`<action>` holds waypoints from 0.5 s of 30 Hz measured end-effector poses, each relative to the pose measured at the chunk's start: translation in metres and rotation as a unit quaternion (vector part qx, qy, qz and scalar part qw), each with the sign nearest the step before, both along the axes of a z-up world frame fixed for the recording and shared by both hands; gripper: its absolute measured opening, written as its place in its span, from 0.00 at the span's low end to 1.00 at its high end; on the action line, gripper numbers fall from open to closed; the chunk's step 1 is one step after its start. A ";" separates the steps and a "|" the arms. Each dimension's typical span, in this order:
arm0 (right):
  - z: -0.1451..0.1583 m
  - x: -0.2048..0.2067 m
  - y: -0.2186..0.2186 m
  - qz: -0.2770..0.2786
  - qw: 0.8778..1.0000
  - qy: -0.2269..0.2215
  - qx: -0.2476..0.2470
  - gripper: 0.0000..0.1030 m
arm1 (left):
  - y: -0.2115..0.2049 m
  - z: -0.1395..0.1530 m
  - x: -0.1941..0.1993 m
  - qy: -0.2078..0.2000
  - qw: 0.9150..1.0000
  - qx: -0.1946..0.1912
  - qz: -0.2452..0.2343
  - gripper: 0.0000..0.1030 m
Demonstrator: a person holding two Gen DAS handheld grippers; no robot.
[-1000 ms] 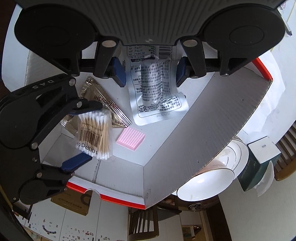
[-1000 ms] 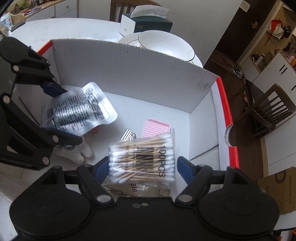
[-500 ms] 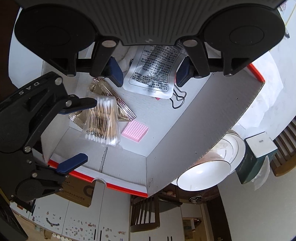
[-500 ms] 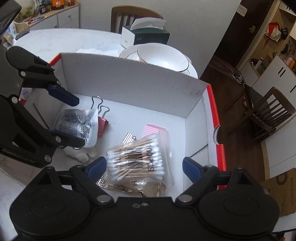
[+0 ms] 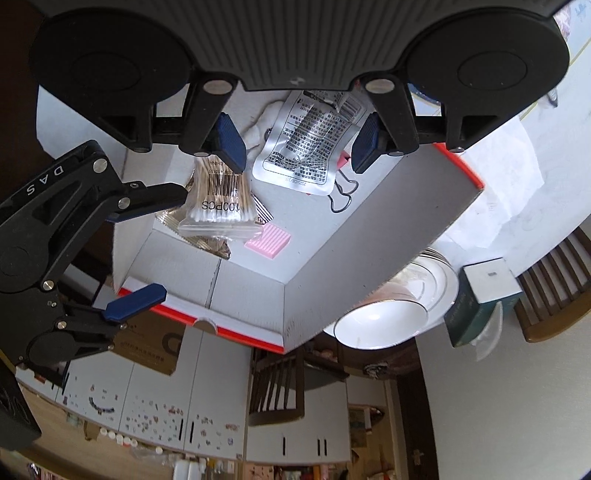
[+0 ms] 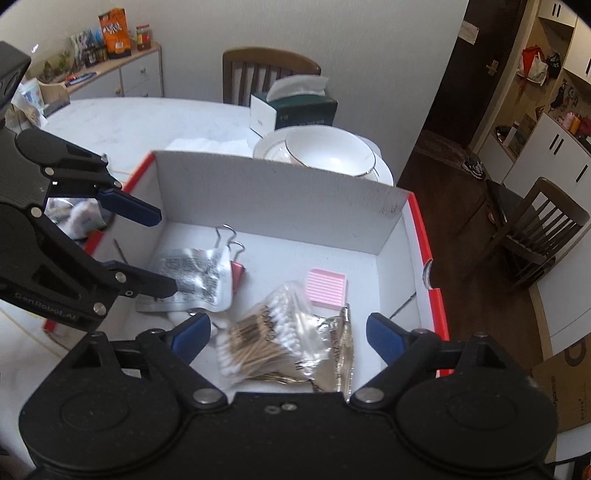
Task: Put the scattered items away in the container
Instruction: 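Open both grippers to drop the swab pack and foil packet into the box, then withdraw both grippers from the box back over the remaining items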
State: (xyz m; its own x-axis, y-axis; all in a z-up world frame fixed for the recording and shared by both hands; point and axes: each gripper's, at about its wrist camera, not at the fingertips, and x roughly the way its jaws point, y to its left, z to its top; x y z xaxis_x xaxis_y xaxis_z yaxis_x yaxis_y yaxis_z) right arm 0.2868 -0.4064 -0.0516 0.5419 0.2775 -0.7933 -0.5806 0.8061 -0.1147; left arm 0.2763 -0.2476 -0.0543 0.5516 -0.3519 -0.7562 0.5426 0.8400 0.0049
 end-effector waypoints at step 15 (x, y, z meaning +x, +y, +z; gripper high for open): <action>0.027 -0.047 0.019 -0.036 0.999 -0.014 0.036 0.94 | 0.034 0.026 -0.049 -0.047 0.998 -0.041 0.011 0.60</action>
State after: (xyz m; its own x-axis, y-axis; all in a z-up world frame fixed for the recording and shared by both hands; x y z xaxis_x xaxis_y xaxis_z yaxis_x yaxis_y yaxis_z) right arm 0.2394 -0.3872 -0.0250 0.5843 0.2934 -0.7566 -0.5182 0.8524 -0.0697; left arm 0.2272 -0.2135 -0.0283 0.6277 -0.3969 -0.6696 0.5241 0.8516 -0.0134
